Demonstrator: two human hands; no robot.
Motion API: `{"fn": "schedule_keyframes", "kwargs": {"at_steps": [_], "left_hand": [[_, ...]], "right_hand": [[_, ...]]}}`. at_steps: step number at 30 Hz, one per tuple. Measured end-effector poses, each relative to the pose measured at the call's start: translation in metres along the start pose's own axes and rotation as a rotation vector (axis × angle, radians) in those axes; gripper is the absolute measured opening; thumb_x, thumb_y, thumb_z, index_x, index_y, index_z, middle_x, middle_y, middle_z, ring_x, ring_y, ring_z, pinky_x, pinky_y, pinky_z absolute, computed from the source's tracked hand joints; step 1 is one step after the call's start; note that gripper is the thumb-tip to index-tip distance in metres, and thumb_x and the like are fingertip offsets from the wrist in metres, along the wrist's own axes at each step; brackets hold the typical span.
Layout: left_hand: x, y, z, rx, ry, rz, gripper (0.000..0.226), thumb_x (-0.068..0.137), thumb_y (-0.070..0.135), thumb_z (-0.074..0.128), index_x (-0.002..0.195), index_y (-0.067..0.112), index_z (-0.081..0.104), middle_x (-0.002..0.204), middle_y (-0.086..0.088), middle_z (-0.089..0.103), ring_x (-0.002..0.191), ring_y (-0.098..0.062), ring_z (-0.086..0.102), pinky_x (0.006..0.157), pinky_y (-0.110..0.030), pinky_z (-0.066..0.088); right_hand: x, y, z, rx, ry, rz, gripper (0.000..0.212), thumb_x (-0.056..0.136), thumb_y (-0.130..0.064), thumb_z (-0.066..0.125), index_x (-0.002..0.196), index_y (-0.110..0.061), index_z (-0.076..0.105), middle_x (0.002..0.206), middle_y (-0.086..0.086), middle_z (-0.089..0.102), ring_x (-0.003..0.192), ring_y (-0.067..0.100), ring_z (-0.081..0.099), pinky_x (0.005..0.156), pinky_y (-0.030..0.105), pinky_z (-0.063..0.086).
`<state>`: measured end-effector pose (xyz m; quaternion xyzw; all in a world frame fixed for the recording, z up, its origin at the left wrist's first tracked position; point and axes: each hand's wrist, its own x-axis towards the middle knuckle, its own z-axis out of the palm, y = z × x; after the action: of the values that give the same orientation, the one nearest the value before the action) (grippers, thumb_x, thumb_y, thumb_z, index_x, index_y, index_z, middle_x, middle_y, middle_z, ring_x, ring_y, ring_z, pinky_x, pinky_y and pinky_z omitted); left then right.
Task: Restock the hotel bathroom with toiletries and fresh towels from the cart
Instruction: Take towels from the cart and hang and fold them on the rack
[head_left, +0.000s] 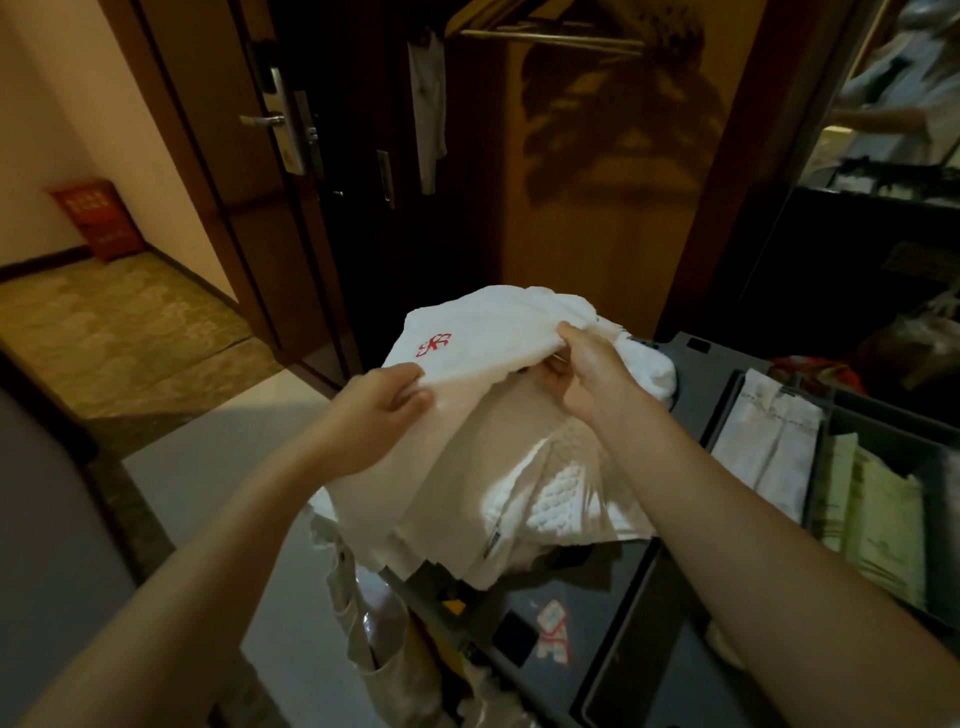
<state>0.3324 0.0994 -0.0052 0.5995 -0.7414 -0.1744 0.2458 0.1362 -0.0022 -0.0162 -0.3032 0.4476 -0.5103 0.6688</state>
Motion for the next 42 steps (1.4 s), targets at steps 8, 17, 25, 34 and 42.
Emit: {"fn": "schedule_keyframes", "kwargs": {"at_steps": [8,17,25,34,42], "left_hand": [[-0.004,0.010,0.034,0.082,-0.416,0.042,0.028,0.097,0.032,0.042,0.072,0.019,0.045,0.072,0.001,0.046,0.065,-0.014,0.041,0.066,-0.028,0.034],[0.053,-0.016,0.021,-0.367,-0.287,-0.283,0.037,0.097,0.034,0.043,0.077,0.009,0.061,0.072,-0.005,0.062,0.061,-0.017,0.058,0.064,-0.027,0.047],[0.150,-0.090,0.042,-0.283,0.023,-0.429,0.058,0.076,0.054,0.058,0.109,0.009,0.039,0.104,-0.012,0.061,0.091,-0.033,0.063,0.080,-0.039,0.053],[0.214,-0.092,0.015,-0.481,-0.068,-0.542,0.028,0.088,0.030,0.062,0.090,0.003,0.059,0.084,-0.008,0.061,0.080,-0.022,0.058,0.072,-0.031,0.047],[0.254,-0.082,-0.011,-0.833,-0.234,-0.598,0.033,0.080,0.044,0.067,0.090,0.012,0.062,0.085,-0.009,0.068,0.078,-0.025,0.064,0.066,-0.030,0.051]], "right_hand": [[0.004,0.004,-0.005,0.224,0.038,0.079,0.029,0.099,-0.029,0.037,0.119,-0.014,0.050,0.112,0.011,0.061,0.095,0.026,0.057,0.077,0.038,0.047],[0.019,-0.006,-0.015,0.154,0.031,0.126,0.015,0.095,-0.025,0.047,0.100,-0.016,0.058,0.104,0.009,0.065,0.096,0.023,0.060,0.081,0.036,0.048],[0.051,-0.032,-0.009,-0.007,0.138,0.126,0.022,0.094,-0.024,0.050,0.112,-0.010,0.054,0.091,0.011,0.064,0.083,0.022,0.060,0.068,0.034,0.048],[0.101,-0.042,0.001,-0.290,0.396,0.065,0.043,0.097,-0.019,0.048,0.131,0.006,0.044,0.113,0.024,0.059,0.098,0.035,0.058,0.082,0.044,0.050],[0.100,-0.083,0.019,-0.172,0.315,-0.010,0.050,0.096,-0.046,0.042,0.133,-0.014,0.048,0.127,0.008,0.059,0.113,0.029,0.057,0.087,0.038,0.046]]}}
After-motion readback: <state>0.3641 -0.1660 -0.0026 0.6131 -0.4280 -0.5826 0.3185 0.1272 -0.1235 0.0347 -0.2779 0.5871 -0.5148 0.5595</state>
